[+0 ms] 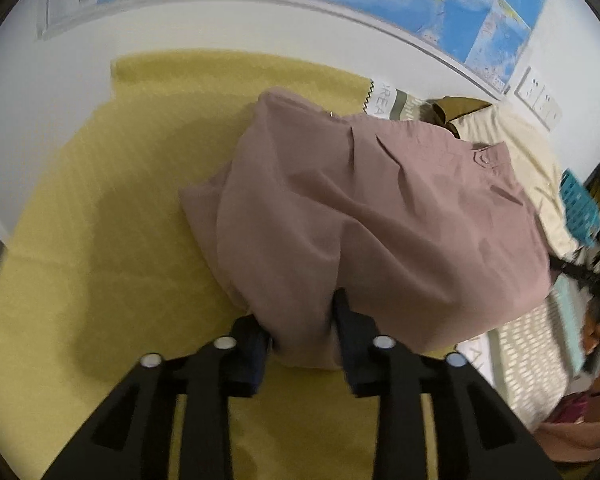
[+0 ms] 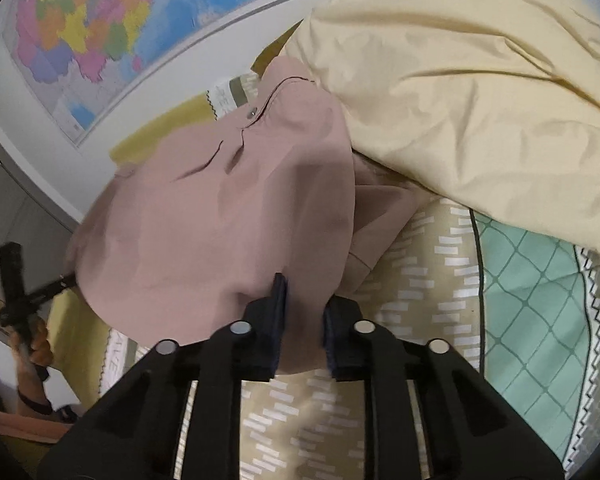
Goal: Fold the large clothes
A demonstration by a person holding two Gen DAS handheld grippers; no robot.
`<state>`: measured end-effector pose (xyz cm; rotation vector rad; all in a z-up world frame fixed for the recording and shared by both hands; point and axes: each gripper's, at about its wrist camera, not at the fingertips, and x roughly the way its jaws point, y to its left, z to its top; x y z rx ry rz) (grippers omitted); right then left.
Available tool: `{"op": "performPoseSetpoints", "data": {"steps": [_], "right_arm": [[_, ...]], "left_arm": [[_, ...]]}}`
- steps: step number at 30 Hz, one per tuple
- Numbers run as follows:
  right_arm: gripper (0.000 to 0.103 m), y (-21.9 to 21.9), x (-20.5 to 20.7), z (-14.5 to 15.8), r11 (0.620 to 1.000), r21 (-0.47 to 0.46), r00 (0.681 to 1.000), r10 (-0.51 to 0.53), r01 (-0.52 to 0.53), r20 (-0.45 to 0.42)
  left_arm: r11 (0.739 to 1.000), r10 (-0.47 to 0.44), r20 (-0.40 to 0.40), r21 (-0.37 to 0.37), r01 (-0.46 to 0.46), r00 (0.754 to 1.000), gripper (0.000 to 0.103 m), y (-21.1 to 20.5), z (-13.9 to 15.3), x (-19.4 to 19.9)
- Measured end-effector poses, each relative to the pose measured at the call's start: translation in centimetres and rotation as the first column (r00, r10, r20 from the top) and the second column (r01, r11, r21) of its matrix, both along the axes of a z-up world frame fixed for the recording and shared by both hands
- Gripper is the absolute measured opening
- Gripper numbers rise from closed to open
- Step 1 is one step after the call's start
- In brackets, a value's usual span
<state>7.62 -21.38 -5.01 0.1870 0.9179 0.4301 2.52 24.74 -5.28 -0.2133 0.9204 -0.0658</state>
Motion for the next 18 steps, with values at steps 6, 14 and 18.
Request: {"op": "performPoseSetpoints", "data": {"steps": [6, 14, 18], "right_arm": [[0.052, 2.4, -1.7, 4.0, 0.997, -0.029, 0.980, 0.073, -0.069, 0.185], [0.040, 8.8, 2.9, -0.6, 0.976, -0.136, 0.981, 0.183, -0.173, 0.065], [0.035, 8.1, 4.7, -0.8, 0.986, -0.091, 0.990, 0.140, -0.138, 0.023]], "left_arm": [[0.999, -0.032, 0.089, 0.017, 0.030, 0.996, 0.068, 0.9, 2.9, -1.6], [1.000, -0.003, -0.019, 0.010, 0.004, 1.000, 0.070, 1.0, -0.5, 1.1], [0.996, 0.027, -0.009, 0.085, -0.026, 1.000, 0.070, 0.5, -0.1, 1.7]]}}
